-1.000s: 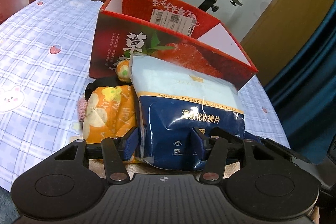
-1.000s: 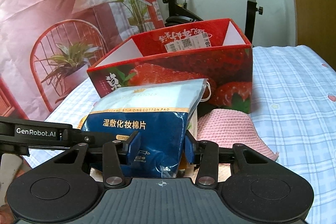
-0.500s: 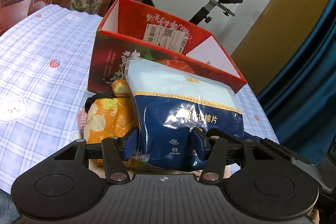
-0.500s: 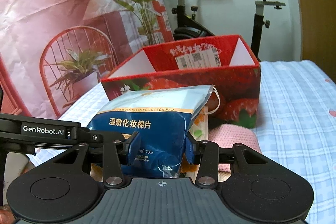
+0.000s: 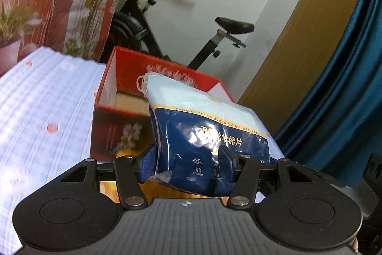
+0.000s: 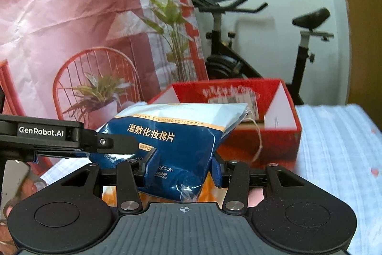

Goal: Organize soft objects
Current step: 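Lift the blue bag with both grippers and carry it over the red box, then lower the blue bag into the red box and open both grippers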

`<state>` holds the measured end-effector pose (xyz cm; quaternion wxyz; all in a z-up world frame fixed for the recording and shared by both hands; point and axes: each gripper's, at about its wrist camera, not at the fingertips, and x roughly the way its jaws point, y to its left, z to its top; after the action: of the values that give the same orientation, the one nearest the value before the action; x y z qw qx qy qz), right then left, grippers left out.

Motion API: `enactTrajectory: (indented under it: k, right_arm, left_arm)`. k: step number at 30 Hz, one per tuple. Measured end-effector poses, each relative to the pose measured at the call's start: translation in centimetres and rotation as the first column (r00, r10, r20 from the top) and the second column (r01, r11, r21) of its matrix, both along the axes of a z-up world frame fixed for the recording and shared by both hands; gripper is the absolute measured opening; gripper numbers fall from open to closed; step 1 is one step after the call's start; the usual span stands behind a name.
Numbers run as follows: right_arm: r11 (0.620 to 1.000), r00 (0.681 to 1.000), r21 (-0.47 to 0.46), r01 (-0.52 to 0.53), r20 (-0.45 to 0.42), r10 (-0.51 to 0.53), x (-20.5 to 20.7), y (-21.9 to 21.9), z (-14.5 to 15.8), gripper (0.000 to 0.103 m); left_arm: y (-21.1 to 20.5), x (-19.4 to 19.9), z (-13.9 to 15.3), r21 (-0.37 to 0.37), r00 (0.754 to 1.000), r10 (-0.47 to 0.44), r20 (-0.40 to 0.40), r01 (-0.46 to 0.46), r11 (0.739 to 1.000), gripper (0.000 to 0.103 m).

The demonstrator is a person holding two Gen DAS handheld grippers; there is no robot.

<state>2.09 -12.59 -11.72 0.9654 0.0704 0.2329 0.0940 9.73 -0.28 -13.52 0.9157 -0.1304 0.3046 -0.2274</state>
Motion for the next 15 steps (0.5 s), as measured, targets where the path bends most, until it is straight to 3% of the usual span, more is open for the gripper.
enactTrajectory:
  k: [9,15]
  right_arm:
    - [0.999,0.998,-0.036,-0.032,0.06,0.034,3.2,-0.4,3.5,0.044]
    - [0.997,0.995,-0.061,-0.046,0.081,0.05,7.0,-1.5,5.2,0.045]
  left_arm:
    - [-0.2,2.6,1.8,-0.007,0.998,-0.007,0.056,0.008,1.0,0.058]
    - [-1.0,6.8,2.8,0.007,0.997,-0.02,0.071,0.02,1.0,0.058]
